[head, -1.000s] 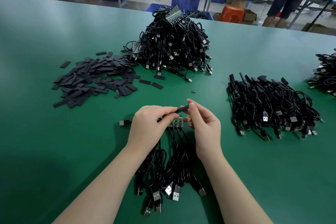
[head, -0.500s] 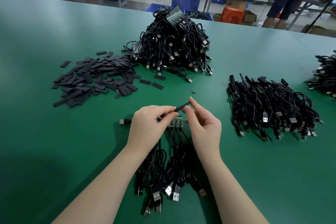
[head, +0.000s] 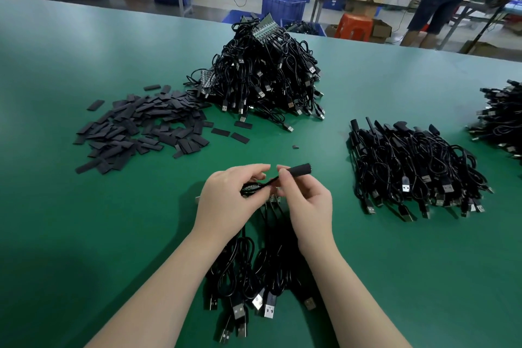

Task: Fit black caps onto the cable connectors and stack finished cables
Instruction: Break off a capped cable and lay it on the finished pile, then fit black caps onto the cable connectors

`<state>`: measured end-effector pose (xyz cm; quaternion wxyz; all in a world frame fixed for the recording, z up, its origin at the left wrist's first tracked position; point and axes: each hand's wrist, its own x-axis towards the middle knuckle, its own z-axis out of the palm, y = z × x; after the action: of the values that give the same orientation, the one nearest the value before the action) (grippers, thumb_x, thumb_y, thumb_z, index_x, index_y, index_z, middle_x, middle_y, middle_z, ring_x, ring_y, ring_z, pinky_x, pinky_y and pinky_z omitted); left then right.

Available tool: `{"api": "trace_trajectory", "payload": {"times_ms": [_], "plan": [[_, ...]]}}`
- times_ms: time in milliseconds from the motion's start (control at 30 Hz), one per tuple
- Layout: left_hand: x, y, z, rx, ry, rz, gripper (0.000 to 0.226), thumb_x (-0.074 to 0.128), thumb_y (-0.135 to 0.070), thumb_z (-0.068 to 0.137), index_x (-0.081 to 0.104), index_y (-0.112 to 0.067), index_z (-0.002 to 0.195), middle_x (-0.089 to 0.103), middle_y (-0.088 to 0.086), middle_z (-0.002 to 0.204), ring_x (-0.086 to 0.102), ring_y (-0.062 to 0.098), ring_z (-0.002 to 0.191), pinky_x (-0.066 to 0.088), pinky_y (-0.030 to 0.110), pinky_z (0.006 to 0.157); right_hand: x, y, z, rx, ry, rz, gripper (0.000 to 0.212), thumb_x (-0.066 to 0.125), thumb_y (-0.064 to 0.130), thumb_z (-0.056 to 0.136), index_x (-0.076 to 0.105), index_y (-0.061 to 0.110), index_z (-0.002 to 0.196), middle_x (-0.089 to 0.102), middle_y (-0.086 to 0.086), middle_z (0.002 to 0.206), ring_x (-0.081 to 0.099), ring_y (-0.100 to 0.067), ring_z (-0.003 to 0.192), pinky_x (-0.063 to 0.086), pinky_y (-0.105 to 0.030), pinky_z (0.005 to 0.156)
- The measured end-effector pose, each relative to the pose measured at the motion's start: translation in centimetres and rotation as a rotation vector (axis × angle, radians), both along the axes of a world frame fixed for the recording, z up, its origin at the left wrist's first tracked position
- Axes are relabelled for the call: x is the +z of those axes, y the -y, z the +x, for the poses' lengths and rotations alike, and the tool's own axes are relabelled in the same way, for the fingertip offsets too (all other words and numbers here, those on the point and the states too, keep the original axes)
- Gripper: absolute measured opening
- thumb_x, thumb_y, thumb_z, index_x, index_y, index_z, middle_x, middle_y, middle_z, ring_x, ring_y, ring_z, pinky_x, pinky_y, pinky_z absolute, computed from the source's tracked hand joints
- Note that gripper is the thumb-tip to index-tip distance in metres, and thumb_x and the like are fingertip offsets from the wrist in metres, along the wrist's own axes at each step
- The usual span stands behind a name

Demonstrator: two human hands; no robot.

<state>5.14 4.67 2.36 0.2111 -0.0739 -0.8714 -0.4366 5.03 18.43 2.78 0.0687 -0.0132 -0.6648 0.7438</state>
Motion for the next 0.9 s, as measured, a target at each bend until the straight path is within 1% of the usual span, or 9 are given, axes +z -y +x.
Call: {"api": "trace_trajectory", "payload": {"times_ms": [100,200,367,500,600,667,733,833,900], "plan": [[-0.2,0.0,-0.2,0.011,-0.01,-0.107,0.026,0.075,-0.018,0.082,0.075,-0.025,0.107,0.072,-0.014,0.103,0.065,0.005,0.1,0.051,0.042,0.091,0.3,-0.4,-0.2,-0.015,0.02,-0.097,0.021,0.064,0.02,0.096,0.079,0.03,0.085,0.077,0.004,0.093,0.067,-0.004,0.075,0.051,-0.015,0.068],[-0.1,-0.2,-0.1,0.042,-0.005,-0.04,0.029,0.074,-0.012,0.082,0.075,-0.026,0.108,0.073,-0.014,0.103,0.063,0.001,0.098,0.052,0.039,0.091,0.4,-0.3,-0.1,0.054,-0.007,0.016,0.02,0.067,0.014,0.093,0.077,0.031,0.089,0.078,0.007,0.092,0.071,-0.001,0.082,0.051,-0.012,0.072],[-0.2,0.2,0.0,0.051,0.027,0.011,0.046,0.075,-0.021,0.08,0.065,-0.045,0.118,0.064,-0.033,0.098,0.058,-0.003,0.101,0.046,0.024,0.094,0.2,0.2,0.0,0.034,-0.076,0.128,0.019,0.071,0.009,0.089,0.077,0.027,0.088,0.077,0.007,0.088,0.07,-0.003,0.082,0.051,-0.015,0.073],[0.0,0.0,0.1,0.052,-0.054,-0.02,0.05,0.066,-0.049,0.086,0.052,-0.041,0.133,0.052,-0.042,0.113,0.045,-0.017,0.109,0.025,0.006,0.099,3.2,-1.5,-0.7,-0.046,-0.175,-0.074,0.022,0.067,0.015,0.093,0.076,0.032,0.081,0.077,-0.001,0.095,0.07,-0.012,0.091,0.055,-0.022,0.08],[-0.2,-0.1,0.0,0.086,-0.101,-0.001,0.034,0.061,-0.034,0.093,0.059,-0.033,0.127,0.055,-0.037,0.111,0.043,-0.023,0.108,0.03,0.015,0.097,6.8,-5.1,-2.5,-0.224,-0.256,-0.117,0.017,0.064,0.02,0.094,0.073,0.029,0.083,0.075,0.001,0.088,0.068,-0.011,0.082,0.057,-0.024,0.076],[-0.5,-0.1,-0.1,0.098,-0.111,0.002,0.032,0.064,-0.018,0.092,0.064,-0.028,0.122,0.06,-0.031,0.107,0.045,-0.023,0.105,0.035,0.021,0.096,8.9,-8.4,-4.4,-0.443,-0.249,0.135,0.011,0.063,0.026,0.094,0.071,0.026,0.087,0.074,0.004,0.08,0.064,-0.005,0.069,0.054,-0.019,0.064],[-0.6,0.0,-0.2,0.094,-0.111,-0.007,0.032,0.066,-0.01,0.091,0.067,-0.026,0.119,0.064,-0.025,0.105,0.05,-0.016,0.103,0.04,0.026,0.096,10.2,-11.8,-6.9,-0.605,-0.187,0.664,0.019,0.057,0.032,0.096,0.073,0.025,0.091,0.074,0.001,0.082,0.063,-0.011,0.066,0.052,-0.028,0.059],[-0.6,0.0,-0.3,0.093,-0.111,-0.02,0.03,0.066,-0.007,0.09,0.07,-0.024,0.115,0.067,-0.02,0.106,0.056,-0.006,0.101,0.044,0.031,0.096,9.6,-16.1,-10.2,-0.65,0.182,1.456,0.028,0.049,0.025,0.099,0.068,0.011,0.115,0.069,-0.015,0.105,0.062,-0.033,0.097,0.047,-0.038,0.075],[-0.5,0.1,-0.3,0.096,-0.109,-0.028,0.029,0.065,-0.007,0.091,0.071,-0.025,0.113,0.069,-0.019,0.106,0.06,-0.001,0.102,0.047,0.035,0.096,8.0,-17.2,-11.0,-0.483,0.467,1.678,0.031,0.046,0.023,0.099,0.061,0.009,0.122,0.06,-0.017,0.122,0.05,-0.035,0.119,0.04,-0.043,0.093]]}}
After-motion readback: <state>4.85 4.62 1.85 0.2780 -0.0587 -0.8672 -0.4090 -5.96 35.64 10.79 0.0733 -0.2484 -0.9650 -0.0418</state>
